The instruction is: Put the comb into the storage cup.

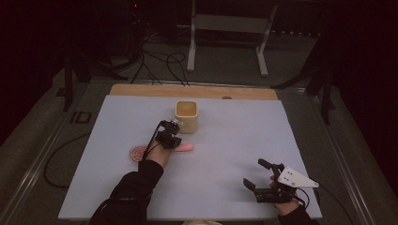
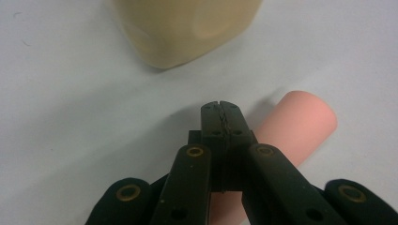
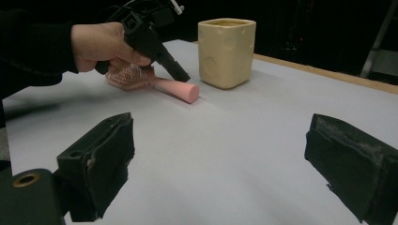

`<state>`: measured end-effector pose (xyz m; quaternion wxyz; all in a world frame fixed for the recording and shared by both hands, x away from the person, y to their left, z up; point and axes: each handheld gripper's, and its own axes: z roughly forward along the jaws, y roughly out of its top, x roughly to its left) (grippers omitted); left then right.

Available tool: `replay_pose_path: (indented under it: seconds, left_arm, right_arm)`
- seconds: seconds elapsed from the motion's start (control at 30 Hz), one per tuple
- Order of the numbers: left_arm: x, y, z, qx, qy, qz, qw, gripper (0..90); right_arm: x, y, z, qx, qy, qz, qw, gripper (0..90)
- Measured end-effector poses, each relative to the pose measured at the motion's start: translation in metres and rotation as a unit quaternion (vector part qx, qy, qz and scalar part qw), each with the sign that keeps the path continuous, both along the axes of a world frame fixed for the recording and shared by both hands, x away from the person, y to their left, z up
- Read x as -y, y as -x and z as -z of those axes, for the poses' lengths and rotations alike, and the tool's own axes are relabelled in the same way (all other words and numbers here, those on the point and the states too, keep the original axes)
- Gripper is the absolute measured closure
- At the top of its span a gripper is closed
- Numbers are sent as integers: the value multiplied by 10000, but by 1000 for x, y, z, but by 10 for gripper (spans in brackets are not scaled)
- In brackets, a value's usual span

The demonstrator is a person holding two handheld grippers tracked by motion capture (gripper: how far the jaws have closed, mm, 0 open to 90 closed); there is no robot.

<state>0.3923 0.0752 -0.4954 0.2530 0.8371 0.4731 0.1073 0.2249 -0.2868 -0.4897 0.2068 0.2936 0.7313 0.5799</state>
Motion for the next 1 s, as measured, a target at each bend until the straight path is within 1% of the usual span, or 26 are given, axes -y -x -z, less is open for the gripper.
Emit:
replay_pose_path:
  seconds: [0.07, 0.23, 0.3, 0.37, 0.4, 0.53, 0.6, 0.73, 0.77, 0.93, 0.97, 1.0]
  left_arm:
    - [2, 3, -1, 16, -77, 79, 9999, 900]
    - [6, 7, -1, -40, -88, 197, 9998, 900]
    - [8, 10, 0, -92, -120, 299, 9994, 900]
    - [9, 11, 1, -88, -142, 326, 9993, 900]
    - [10, 13, 1, -101, -153, 381, 9991, 900]
    - [11, 18, 1, -113, -148, 457, 9988, 900]
    - [12, 23, 1, -124, -146, 542, 9983, 900]
    - [13, 28, 0, -149, -137, 626, 9978, 900]
    - [12, 32, 0, -177, -146, 687, 9974, 900]
    - [11, 39, 0, -185, -126, 760, 9969, 900]
    - [10, 43, 0, -204, -102, 852, 9961, 900]
    - [10, 43, 0, -204, -102, 852, 9961, 900]
  right_arm:
    - [0, 0, 0, -19, -4, 14, 10000, 85]
    - [0, 0, 0, -16, 0, 7, 10000, 85]
    - [0, 0, 0, -20, -2, 9, 10000, 85]
    - [0, 0, 0, -10, -7, 15, 10000, 85]
    - [0, 0, 0, -8, -6, 15, 10000, 85]
    - [0, 0, 0, 0, -7, 13, 10000, 85]
    - [0, 0, 0, -8, -9, 13, 10000, 85]
    - [0, 0, 0, -15, -7, 15, 10000, 85]
    - [0, 0, 0, -24, -11, 13, 10000, 85]
    - [0, 0, 0, -10, -13, 16, 10000, 85]
    - [0, 0, 0, -13, -16, 19, 10000, 85]
    - [0, 0, 0, -13, -16, 19, 10000, 85]
